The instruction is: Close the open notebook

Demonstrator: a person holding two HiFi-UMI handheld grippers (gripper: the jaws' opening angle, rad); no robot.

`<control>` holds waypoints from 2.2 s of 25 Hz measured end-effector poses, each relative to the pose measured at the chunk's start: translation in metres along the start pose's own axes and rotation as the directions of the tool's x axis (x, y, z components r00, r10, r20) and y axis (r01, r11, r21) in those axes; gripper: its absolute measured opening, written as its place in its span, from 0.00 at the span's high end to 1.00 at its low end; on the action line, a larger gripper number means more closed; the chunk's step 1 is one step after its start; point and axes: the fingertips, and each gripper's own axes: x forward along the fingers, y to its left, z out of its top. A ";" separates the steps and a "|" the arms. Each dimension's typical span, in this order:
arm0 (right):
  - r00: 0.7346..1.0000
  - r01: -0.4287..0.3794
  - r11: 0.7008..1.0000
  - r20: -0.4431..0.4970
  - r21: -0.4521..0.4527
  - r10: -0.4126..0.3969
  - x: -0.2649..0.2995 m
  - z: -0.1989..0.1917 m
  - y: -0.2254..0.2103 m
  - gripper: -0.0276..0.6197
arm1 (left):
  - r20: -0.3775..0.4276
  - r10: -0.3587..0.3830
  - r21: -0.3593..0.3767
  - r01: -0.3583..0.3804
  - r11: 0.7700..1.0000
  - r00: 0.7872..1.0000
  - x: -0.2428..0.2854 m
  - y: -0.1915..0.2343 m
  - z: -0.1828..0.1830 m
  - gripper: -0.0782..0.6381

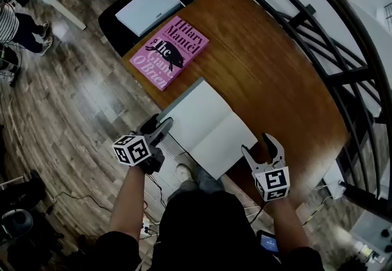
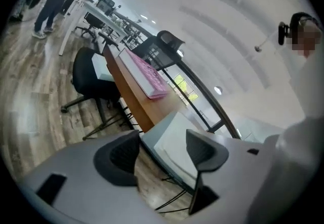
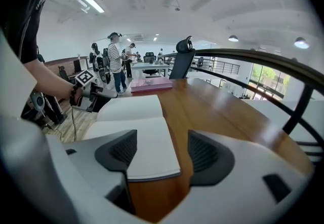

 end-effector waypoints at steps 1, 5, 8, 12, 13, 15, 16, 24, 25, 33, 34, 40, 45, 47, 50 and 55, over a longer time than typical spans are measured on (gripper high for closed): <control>1.000 0.003 1.000 0.000 0.005 -0.003 -0.002 -0.002 -0.001 0.47 | 0.008 -0.014 0.007 0.014 1.000 1.000 0.001 -0.003 0.002 0.49; 1.000 0.011 1.000 -0.001 0.025 -0.011 -0.009 -0.007 -0.005 0.49 | 0.039 -0.027 0.042 0.025 0.999 0.999 -0.001 -0.011 0.009 0.68; 1.000 0.016 0.999 0.010 0.045 -0.017 -0.013 -0.005 -0.006 0.51 | 0.058 -0.050 0.071 0.046 0.996 0.997 -0.009 -0.021 0.017 0.81; 0.999 0.017 0.999 0.031 0.041 -0.018 -0.017 0.002 0.000 0.52 | 0.071 -0.091 0.121 0.082 0.989 0.993 -0.017 -0.041 0.026 0.82; 0.999 0.014 0.999 0.039 0.035 -0.016 -0.018 0.005 0.003 0.52 | 0.074 -0.102 0.138 0.091 0.986 0.992 -0.019 -0.047 0.028 0.82; 0.998 0.008 1.000 0.058 0.020 -0.009 -0.021 0.011 0.010 0.52 | 0.078 -0.121 0.186 0.105 0.977 0.990 -0.024 -0.060 0.031 0.82; 0.998 0.005 1.000 0.067 0.014 -0.006 -0.023 0.014 0.013 0.52 | 0.078 -0.130 0.216 0.111 0.970 0.988 -0.026 -0.067 0.032 0.82; 0.992 -0.023 0.992 0.130 0.123 0.007 -0.047 0.018 0.023 0.53 | 0.032 -0.154 0.494 0.118 0.861 0.988 -0.046 -0.129 0.024 0.82; 0.991 -0.024 0.990 0.136 0.142 0.005 -0.052 0.017 0.022 0.53 | 0.028 -0.164 0.506 0.127 0.853 0.986 -0.049 -0.138 0.021 0.82; 0.981 0.017 0.987 0.189 0.161 -0.048 -0.098 0.016 0.015 0.53 | -0.018 -0.220 0.528 0.196 0.826 0.975 -0.061 -0.194 -0.014 0.81; 0.979 0.019 0.985 0.196 0.172 -0.053 -0.103 0.016 0.014 0.53 | -0.028 -0.228 0.519 0.209 0.829 0.973 -0.062 -0.200 -0.019 0.81; 0.964 -0.035 0.967 0.262 0.253 -0.034 -0.123 0.022 0.017 0.52 | -0.091 -0.293 0.480 0.300 0.824 0.952 -0.065 -0.234 -0.054 0.81; 0.952 -0.036 0.953 0.301 0.302 -0.060 -0.138 0.026 0.017 0.52 | -0.105 -0.368 0.449 0.375 0.811 0.924 -0.079 -0.256 -0.067 0.63; 0.950 -0.028 0.954 0.305 0.298 -0.068 -0.143 0.027 0.023 0.52 | -0.103 -0.377 0.452 0.381 0.806 0.920 -0.090 -0.253 -0.068 0.63; 0.947 -0.022 0.956 0.312 0.293 -0.074 -0.154 0.027 0.036 0.54 | -0.090 -0.373 0.461 0.371 0.806 0.923 -0.108 -0.246 -0.068 0.63; 0.937 -0.005 0.959 0.337 0.284 -0.095 -0.168 0.032 0.050 0.57 | 0.012 -0.339 0.494 0.289 0.820 0.941 -0.139 -0.234 -0.050 0.63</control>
